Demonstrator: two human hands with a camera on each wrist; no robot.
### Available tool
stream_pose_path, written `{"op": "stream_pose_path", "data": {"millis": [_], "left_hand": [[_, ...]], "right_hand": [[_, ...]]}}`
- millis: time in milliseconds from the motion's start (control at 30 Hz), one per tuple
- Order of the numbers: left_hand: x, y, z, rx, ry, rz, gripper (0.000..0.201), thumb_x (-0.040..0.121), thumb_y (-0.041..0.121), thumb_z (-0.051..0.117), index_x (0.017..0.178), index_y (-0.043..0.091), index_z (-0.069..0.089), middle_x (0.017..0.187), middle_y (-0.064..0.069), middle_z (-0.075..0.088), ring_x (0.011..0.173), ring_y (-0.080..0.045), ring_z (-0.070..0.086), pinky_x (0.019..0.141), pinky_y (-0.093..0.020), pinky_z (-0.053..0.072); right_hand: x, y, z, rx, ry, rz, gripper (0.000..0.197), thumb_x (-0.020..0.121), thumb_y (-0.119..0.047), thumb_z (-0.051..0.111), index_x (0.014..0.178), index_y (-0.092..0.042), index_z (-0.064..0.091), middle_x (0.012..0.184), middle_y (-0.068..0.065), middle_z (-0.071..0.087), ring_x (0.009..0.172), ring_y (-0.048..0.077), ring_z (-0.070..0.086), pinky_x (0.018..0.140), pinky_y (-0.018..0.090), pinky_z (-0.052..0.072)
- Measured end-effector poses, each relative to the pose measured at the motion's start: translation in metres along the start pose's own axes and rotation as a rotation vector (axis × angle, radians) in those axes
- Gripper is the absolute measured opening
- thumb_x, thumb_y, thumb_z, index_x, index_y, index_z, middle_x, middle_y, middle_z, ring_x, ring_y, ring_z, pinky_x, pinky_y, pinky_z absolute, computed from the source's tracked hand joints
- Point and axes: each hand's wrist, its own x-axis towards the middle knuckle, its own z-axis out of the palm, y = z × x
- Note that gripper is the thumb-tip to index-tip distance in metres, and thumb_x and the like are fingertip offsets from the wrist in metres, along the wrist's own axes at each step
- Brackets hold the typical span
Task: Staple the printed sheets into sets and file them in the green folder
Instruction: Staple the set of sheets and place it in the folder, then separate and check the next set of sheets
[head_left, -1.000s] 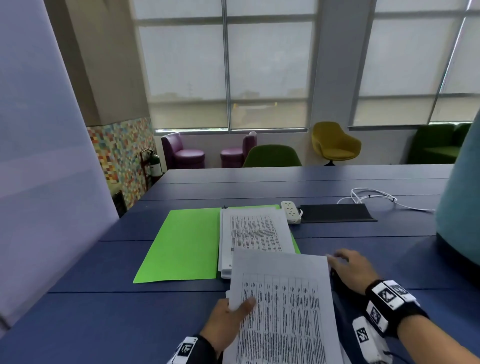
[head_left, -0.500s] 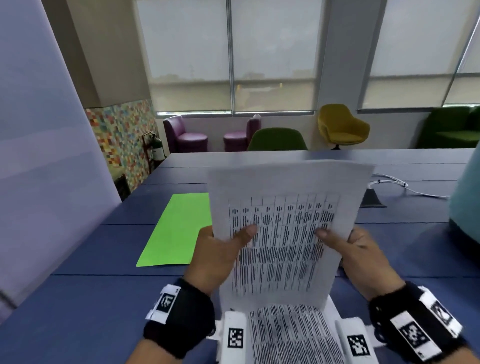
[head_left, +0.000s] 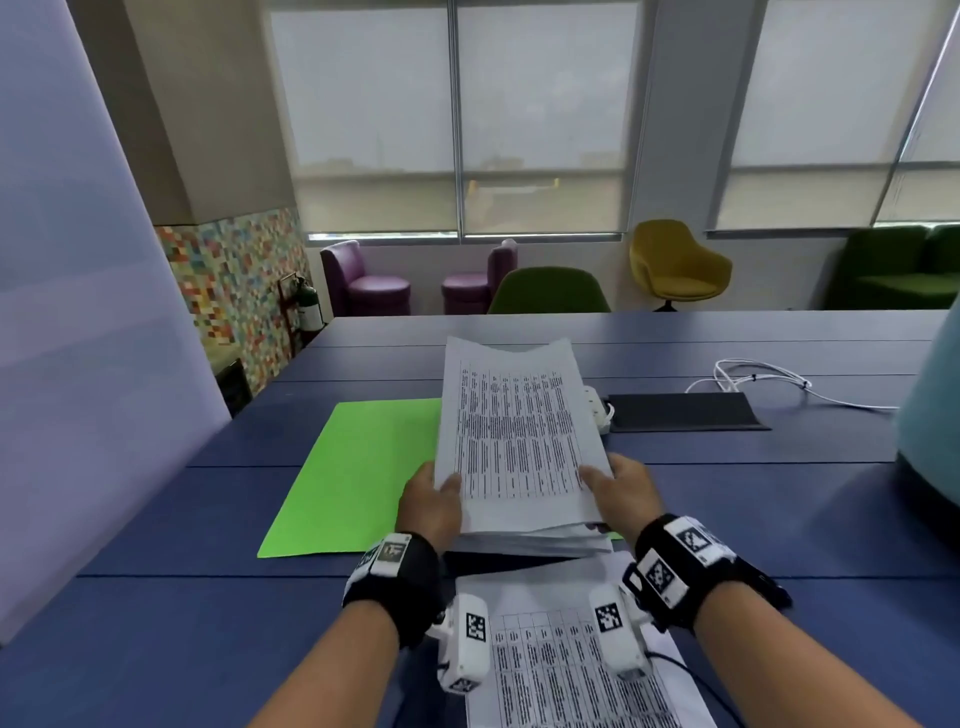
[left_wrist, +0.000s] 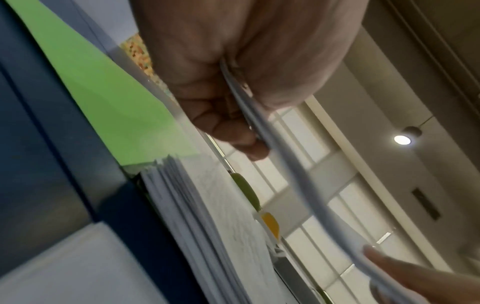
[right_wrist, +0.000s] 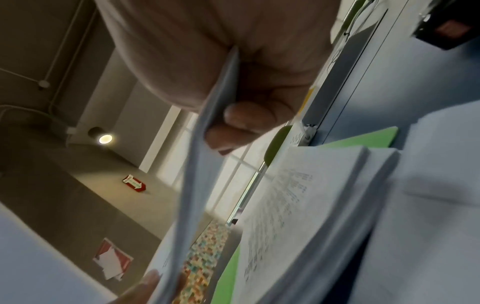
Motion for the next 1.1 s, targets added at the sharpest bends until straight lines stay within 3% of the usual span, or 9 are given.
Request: {"op": "stream_pose_path", "data": {"millis": [133,200,267,333,467,633,833,967,1100], "left_hand": [[-0.003,0.001,-0.005,0.116,0.068,-0.099,0.056,0.094,0.037,0.057,0.140,0.010,0.040,0.135,-0.015,0.056,0.119,-0.032,0.057,0.101,-0.036,0.043],[-0.017,-0.011,-0.009,0.335,0.045,-0.075,0.037,0.092,0.038,0.058,0.120,0.014,0.057,0.124,-0.012,0.065,0.111,-0.029,0.061,0.095,-0.033,0.046],[-0.036,-0.019,-0.011,0.489,-0.041,0.003,0.022,0.086,0.043,0.064,0.092,0.021,0.064,0.104,-0.003,0.072,0.096,-0.023,0.065,0.086,-0.031,0.051],[-0.053,-0.021,-0.012,0.600,-0.147,0.024,0.030,0.078,0.053,0.069,0.086,0.024,0.065,0.096,0.002,0.070,0.091,-0.019,0.065,0.081,-0.028,0.052],[-0.069,-0.026,-0.004,0.838,-0.265,-0.003,0.076,0.060,0.072,0.071,0.113,0.019,0.064,0.116,-0.002,0.062,0.108,-0.023,0.059,0.093,-0.037,0.052],[-0.066,-0.024,0.005,0.939,-0.348,-0.069,0.110,0.051,0.069,0.079,0.139,0.016,0.042,0.140,-0.006,0.046,0.130,-0.029,0.044,0.106,-0.047,0.043],[-0.068,-0.014,0.006,0.953,-0.389,-0.075,0.114,0.049,0.069,0.082,0.141,0.017,0.039,0.147,-0.005,0.039,0.131,-0.030,0.044,0.107,-0.047,0.043],[-0.071,-0.011,0.001,0.923,-0.388,-0.032,0.102,0.050,0.069,0.081,0.132,0.019,0.046,0.138,-0.003,0.045,0.123,-0.026,0.050,0.102,-0.042,0.047],[-0.079,-0.013,0.002,0.914,-0.418,0.027,0.081,0.055,0.065,0.081,0.117,0.020,0.053,0.135,-0.004,0.043,0.118,-0.025,0.051,0.097,-0.037,0.048]], "right_hand": [[0.010,0.005,-0.008,-0.270,0.081,0.105,0.043,0.093,-0.043,0.063,0.117,-0.011,0.049,0.109,0.006,0.056,0.092,0.026,0.058,0.078,0.037,0.053],[0.000,0.022,-0.012,-0.530,0.089,0.070,0.049,0.090,-0.046,0.063,0.122,-0.013,0.046,0.117,0.009,0.056,0.105,0.029,0.057,0.087,0.036,0.045],[-0.016,0.038,-0.012,-0.663,0.054,0.008,0.040,0.089,-0.045,0.063,0.112,-0.016,0.051,0.114,0.006,0.058,0.105,0.027,0.056,0.086,0.035,0.044],[-0.029,0.053,-0.008,-0.650,-0.055,0.033,0.031,0.086,-0.046,0.066,0.092,-0.019,0.052,0.099,0.001,0.060,0.090,0.020,0.057,0.078,0.032,0.047],[-0.043,0.078,0.002,-0.496,-0.124,0.092,0.034,0.078,-0.037,0.077,0.077,-0.018,0.048,0.080,0.003,0.059,0.071,0.019,0.056,0.067,0.032,0.049],[-0.045,0.082,-0.001,-0.375,-0.054,0.099,0.033,0.077,-0.029,0.081,0.085,-0.011,0.055,0.078,0.001,0.057,0.062,0.014,0.053,0.054,0.024,0.044],[-0.044,0.084,-0.003,-0.345,-0.016,0.103,0.033,0.075,-0.030,0.082,0.088,-0.011,0.059,0.083,0.001,0.062,0.073,0.019,0.060,0.070,0.034,0.055],[-0.047,0.085,-0.003,-0.314,-0.007,0.103,0.030,0.075,-0.029,0.083,0.082,-0.015,0.057,0.086,0.003,0.063,0.075,0.019,0.059,0.076,0.035,0.054],[-0.056,0.087,-0.011,-0.429,0.178,0.155,0.030,0.078,-0.038,0.074,0.094,-0.018,0.059,0.108,0.007,0.064,0.098,0.025,0.059,0.087,0.033,0.050]]}}
